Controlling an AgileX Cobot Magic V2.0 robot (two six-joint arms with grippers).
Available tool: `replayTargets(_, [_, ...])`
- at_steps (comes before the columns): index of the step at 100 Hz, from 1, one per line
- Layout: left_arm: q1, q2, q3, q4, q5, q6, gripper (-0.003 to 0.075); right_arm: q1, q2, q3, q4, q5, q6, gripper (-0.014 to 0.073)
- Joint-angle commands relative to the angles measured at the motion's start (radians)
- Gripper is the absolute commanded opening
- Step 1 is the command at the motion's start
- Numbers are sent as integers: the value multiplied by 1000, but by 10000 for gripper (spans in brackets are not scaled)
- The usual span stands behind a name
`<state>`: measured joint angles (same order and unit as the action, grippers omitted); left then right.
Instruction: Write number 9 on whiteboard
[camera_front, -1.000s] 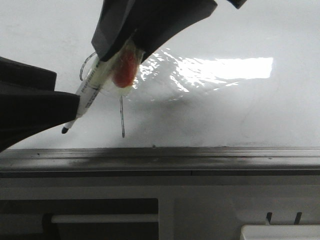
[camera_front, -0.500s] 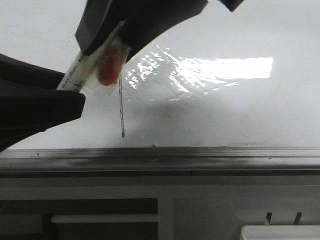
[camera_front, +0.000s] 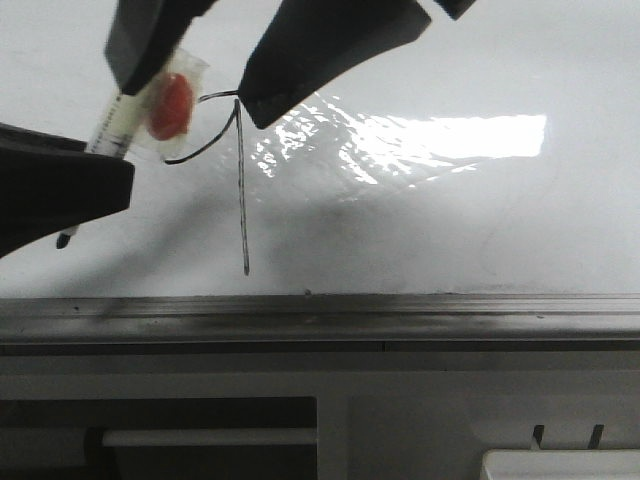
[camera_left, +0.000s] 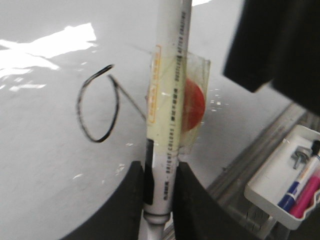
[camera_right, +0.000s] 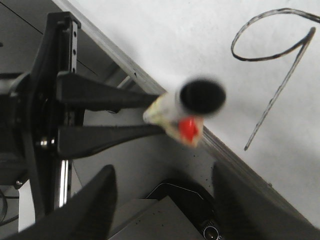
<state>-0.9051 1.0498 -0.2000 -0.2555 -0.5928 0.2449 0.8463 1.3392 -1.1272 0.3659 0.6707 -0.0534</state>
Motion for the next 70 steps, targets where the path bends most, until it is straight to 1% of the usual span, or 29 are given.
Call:
replayTargets(1, [-1,-9,-24,-203,-95,-21,-20,-1,-29,-25,16,-48,-14,507])
replayTargets(5, [-1,-9,-24,-295,-102,-21,-20,-1,-29,-25,16,-48,-14,503])
replayTargets(10, [-1,-9,-24,-446,-104,-21,-20,-1,-29,-25,16,-48,-14,498])
replayTargets(17, [-1,-9,-24,-581,-92,-21,-20,-1,-29,-25,16,-35,-14,484])
replayTargets(29, [-1,-9,-26,-603,-21,-21,-20,-1,-29,-25,16,-17,-14,474])
replayTargets(44, [-1,-9,-26,-671,10,-28,-20,-1,-29,-25,16,-19,-14,464])
replayTargets(59, [-1,-9,-26,-671,43,-28,-20,-1,-29,-25,18,-6,-14,464])
replayTargets(70, [-1,-9,-26,-654,43,-28,-20,-1,-29,-25,18,-6,-14,464])
